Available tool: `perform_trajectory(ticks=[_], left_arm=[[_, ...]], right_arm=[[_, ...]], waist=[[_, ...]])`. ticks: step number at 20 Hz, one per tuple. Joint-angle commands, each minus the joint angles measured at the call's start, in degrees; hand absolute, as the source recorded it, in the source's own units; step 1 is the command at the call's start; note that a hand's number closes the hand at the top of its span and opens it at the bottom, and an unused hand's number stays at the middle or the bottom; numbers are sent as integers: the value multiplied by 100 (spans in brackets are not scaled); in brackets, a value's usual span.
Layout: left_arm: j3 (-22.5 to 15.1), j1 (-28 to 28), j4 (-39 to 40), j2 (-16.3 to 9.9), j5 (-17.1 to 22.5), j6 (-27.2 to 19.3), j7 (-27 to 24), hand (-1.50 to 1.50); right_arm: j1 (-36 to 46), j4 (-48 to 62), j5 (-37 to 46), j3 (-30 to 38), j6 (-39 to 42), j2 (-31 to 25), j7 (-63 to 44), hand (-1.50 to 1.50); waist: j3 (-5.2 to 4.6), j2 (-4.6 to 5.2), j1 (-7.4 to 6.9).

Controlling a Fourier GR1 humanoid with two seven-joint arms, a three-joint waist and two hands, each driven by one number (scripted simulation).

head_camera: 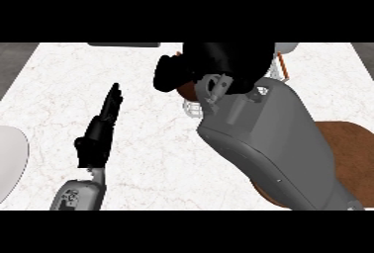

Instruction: Pick the cupcake from the cutting board and place it in the tiered basket

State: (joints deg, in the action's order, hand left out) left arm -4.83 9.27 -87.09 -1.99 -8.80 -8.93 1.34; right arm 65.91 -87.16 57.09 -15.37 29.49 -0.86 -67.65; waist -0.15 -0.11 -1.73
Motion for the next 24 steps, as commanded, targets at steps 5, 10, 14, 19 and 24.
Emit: perform_trajectory(ticks=[5, 10, 14, 19, 24], left_arm=[[-63, 24, -2, 112, -175, -189, 33, 0], [5, -50, -153, -40, -65, 6, 124, 0], [-65, -75, -220, 91, -89, -93, 223, 0], [-20, 34, -478, 14, -90, -72, 448, 0], [-16, -86, -302, 13, -123, -80, 303, 0]], right_arm=[[587, 1258, 473, 486, -56, 82, -403, 150], [66, 1474, 764, 648, -264, -145, 362, 150], [-26, 1480, 463, 1413, -1290, 80, -156, -150], [-226, 1332, 57, 1517, -2000, 83, 134, -150], [-474, 418, 260, 1803, -2741, 84, 165, -150]], waist=[[9, 18, 107], [13, 17, 135], [15, 24, 41], [17, 16, 45], [18, -15, 182]])
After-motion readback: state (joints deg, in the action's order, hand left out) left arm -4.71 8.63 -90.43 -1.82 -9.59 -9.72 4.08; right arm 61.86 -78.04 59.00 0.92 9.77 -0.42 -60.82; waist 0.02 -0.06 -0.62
